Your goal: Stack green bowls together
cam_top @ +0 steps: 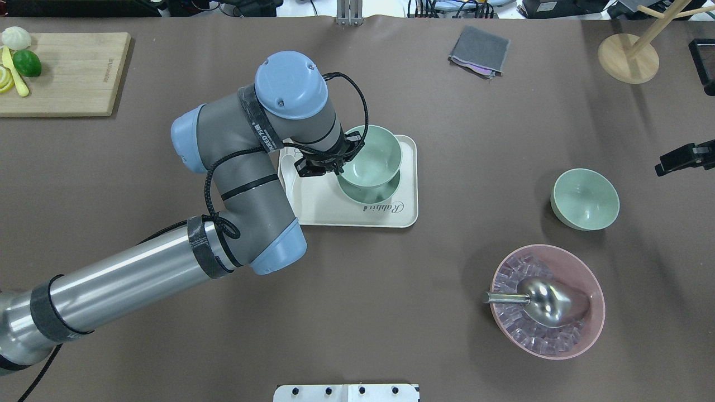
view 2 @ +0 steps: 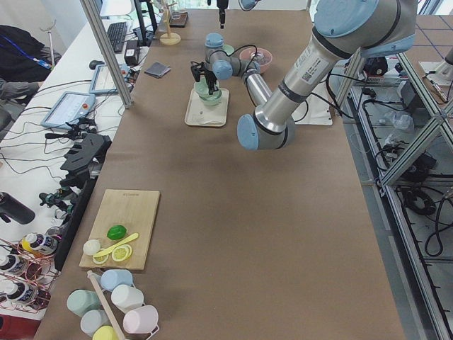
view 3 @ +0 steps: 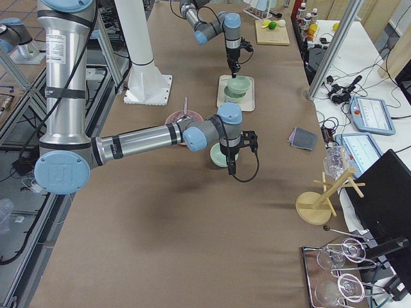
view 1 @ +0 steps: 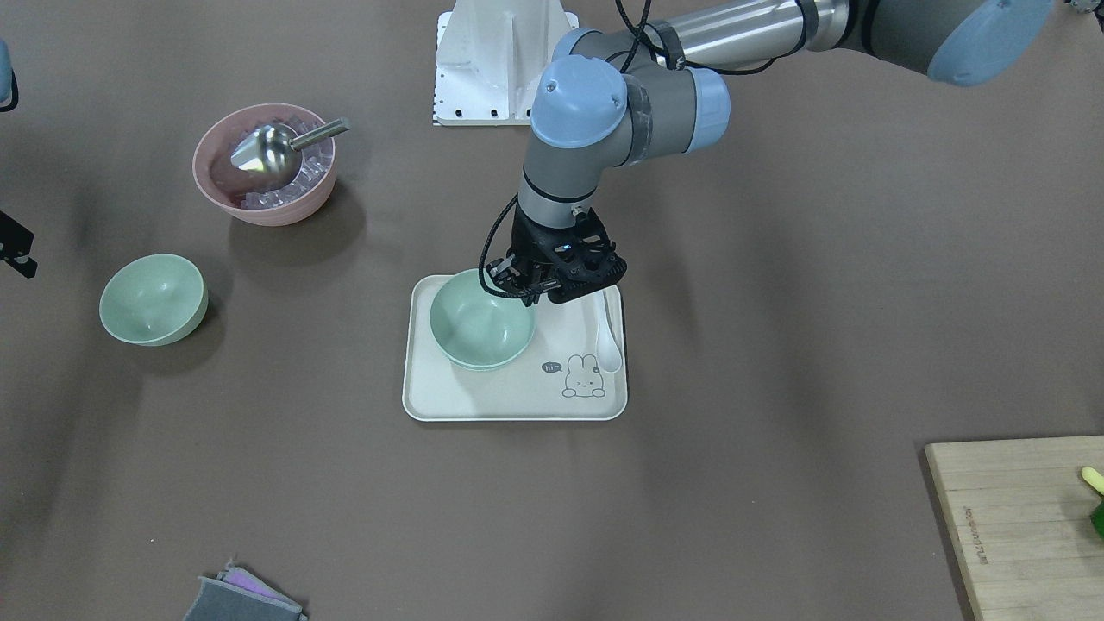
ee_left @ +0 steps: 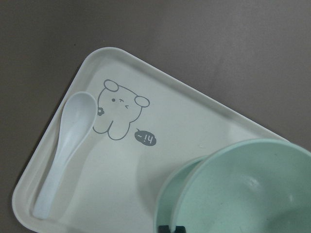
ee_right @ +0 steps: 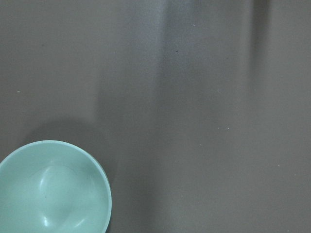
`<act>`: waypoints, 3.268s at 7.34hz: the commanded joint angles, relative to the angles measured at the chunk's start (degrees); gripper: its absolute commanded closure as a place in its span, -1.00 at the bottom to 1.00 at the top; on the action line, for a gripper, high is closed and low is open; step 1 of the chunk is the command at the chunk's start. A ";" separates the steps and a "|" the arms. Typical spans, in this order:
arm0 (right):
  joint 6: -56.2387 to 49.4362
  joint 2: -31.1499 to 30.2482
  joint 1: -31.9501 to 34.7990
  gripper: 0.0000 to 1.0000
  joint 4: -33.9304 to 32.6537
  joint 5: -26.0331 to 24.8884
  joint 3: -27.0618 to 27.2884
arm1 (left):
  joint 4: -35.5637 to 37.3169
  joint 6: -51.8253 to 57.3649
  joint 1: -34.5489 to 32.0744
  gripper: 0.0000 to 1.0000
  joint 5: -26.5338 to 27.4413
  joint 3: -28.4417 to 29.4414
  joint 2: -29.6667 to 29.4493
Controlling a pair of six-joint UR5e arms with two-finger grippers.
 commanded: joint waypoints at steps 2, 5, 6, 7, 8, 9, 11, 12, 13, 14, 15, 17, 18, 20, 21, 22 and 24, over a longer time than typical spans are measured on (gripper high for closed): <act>-0.05 0.00 0.00 -1.00 0.00 0.00 -0.10 | -0.07 -0.08 1.26 1.00 0.68 0.68 0.01; -0.05 0.09 0.00 -1.00 0.00 0.00 -0.10 | -0.24 -0.16 1.61 1.00 1.90 1.55 -0.08; 0.04 0.09 0.00 -1.00 0.00 0.00 -0.10 | -0.50 -0.08 1.70 1.00 1.91 1.73 -0.08; -0.05 0.09 0.00 -1.00 0.00 0.00 -0.10 | -0.94 -0.16 1.70 1.00 1.91 1.99 -0.16; -0.05 0.18 0.00 -1.00 0.00 0.00 -0.19 | -0.95 -0.08 1.79 1.00 1.91 2.08 -0.17; 0.04 0.18 0.00 -1.00 0.00 0.00 -0.19 | -1.03 -0.08 2.14 1.00 1.91 2.08 -0.08; -0.05 0.18 0.00 -1.00 -0.09 0.00 -0.19 | -1.03 -0.16 2.58 1.00 2.00 2.26 -0.08; 0.04 0.18 0.00 -1.00 0.00 0.00 -0.19 | -1.03 -0.16 2.49 1.00 2.00 2.34 -0.08; 0.04 0.18 0.00 -1.00 0.00 0.00 -0.19 | -1.03 -0.08 2.58 1.00 2.00 2.61 -0.08; 0.04 0.18 0.00 -1.00 0.00 0.00 -0.19 | -1.03 -0.08 2.58 1.00 2.00 2.70 0.01; 0.04 0.18 0.00 -1.00 0.00 0.00 -0.19 | -1.03 -0.08 2.58 1.00 2.00 3.04 -0.08; 0.04 0.18 0.00 -1.00 0.00 0.00 -0.19 | -1.12 0.01 2.58 1.00 2.00 3.05 -0.08; -0.05 0.18 0.00 -1.00 0.00 0.00 -0.19 | -1.12 0.10 2.58 1.00 2.00 3.05 -0.08; 0.04 0.18 0.00 -1.00 0.00 0.00 -0.19 | -2.35 0.28 2.58 1.00 2.00 2.96 0.10; -0.05 0.18 0.00 -1.00 -0.09 -0.09 -0.27 | -2.35 0.28 2.58 1.00 2.00 2.87 0.10; -0.05 0.27 0.00 -1.00 -0.09 0.00 -0.27 | -2.35 0.62 2.58 -0.51 2.26 2.61 0.27; 0.04 0.27 0.00 -1.00 -0.09 -0.09 -0.27 | -2.35 1.24 2.49 -0.97 3.94 0.43 0.36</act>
